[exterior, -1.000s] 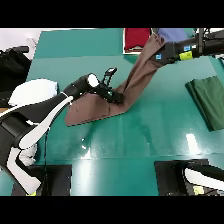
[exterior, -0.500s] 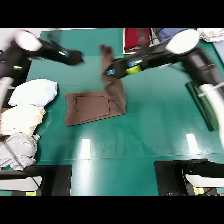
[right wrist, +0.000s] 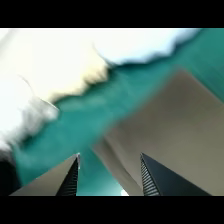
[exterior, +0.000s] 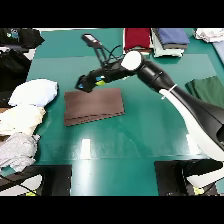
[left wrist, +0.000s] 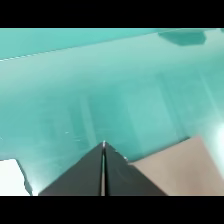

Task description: Fold the shirts.

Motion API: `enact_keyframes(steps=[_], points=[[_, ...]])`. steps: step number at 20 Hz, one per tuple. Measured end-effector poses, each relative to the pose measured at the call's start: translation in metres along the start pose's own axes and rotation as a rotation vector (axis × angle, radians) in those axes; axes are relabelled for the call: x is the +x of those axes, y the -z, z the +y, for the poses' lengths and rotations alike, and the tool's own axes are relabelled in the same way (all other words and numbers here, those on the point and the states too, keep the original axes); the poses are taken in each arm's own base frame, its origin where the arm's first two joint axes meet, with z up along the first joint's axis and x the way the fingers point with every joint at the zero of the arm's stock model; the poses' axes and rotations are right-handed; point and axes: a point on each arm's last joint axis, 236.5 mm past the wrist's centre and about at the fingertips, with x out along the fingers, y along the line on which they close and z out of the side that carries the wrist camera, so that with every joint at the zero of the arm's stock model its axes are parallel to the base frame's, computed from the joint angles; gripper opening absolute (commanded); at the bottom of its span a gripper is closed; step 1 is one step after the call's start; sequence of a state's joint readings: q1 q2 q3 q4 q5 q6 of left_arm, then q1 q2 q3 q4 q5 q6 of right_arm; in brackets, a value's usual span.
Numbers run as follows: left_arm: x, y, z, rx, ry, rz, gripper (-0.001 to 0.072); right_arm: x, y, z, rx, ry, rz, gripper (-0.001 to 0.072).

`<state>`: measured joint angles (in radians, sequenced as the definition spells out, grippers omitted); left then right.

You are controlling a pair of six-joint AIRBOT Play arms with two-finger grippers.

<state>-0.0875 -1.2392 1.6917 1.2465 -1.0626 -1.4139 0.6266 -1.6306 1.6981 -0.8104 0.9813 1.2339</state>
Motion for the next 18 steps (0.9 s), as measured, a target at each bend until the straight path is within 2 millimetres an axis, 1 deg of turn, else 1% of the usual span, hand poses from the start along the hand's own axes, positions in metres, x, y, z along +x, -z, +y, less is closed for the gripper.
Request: enact_keyframes(steps=[2,3,4,5,7,8,9,10,11,13,15,16,17,18], points=[[0.003,0.002,-0.014,0.015,0.026,0.008,0.0024,-0.021,0.022,-0.044,0.06,0.089,0.046,0.0433],[0.006,0.004,-0.021,0.023,0.039,0.015,0.0024,-0.033,0.036,-0.069,0.111,0.136,0.063,0.0459],[0.008,0.006,-0.028,0.031,0.051,0.02,0.0024,-0.046,0.054,-0.094,0.169,0.179,0.084,0.0539],[0.011,0.008,-0.035,0.039,0.065,0.027,0.0024,-0.056,0.07,-0.116,0.233,0.214,0.098,0.0634],[0.017,0.012,-0.048,0.053,0.089,0.042,0.0024,-0.072,0.106,-0.157,0.374,0.272,0.123,0.0638],[0.019,0.014,-0.053,0.058,0.098,0.048,0.0024,-0.076,0.123,-0.172,0.445,0.282,0.134,0.063],[0.023,0.016,-0.057,0.063,0.107,0.053,0.0024,-0.075,0.136,-0.183,0.52,0.274,0.137,0.0628],[0.026,0.018,-0.06,0.066,0.112,0.058,0.0024,-0.07,0.148,-0.189,0.583,0.256,0.145,0.0628],[0.028,0.019,-0.063,0.068,0.117,0.061,0.0024,-0.064,0.156,-0.194,0.63,0.234,0.15,0.0627],[0.033,0.021,-0.066,0.071,0.123,0.069,0.0024,-0.045,0.161,-0.196,0.685,0.181,0.152,0.0627],[0.035,0.023,-0.067,0.071,0.126,0.074,0.0024,-0.022,0.159,-0.19,0.707,0.126,0.162,0.0626],[0.036,0.023,-0.068,0.071,0.127,0.076,0.0024,-0.008,0.155,-0.187,0.714,0.098,0.163,0.0571],[0.037,0.024,-0.068,0.071,0.128,0.077,0.0024,0.005,0.151,-0.183,0.711,0.073,0.166,0.0474],[0.037,0.024,-0.068,0.071,0.128,0.077,0.0024,0.018,0.148,-0.178,0.714,0.049,0.171,0.0398]])
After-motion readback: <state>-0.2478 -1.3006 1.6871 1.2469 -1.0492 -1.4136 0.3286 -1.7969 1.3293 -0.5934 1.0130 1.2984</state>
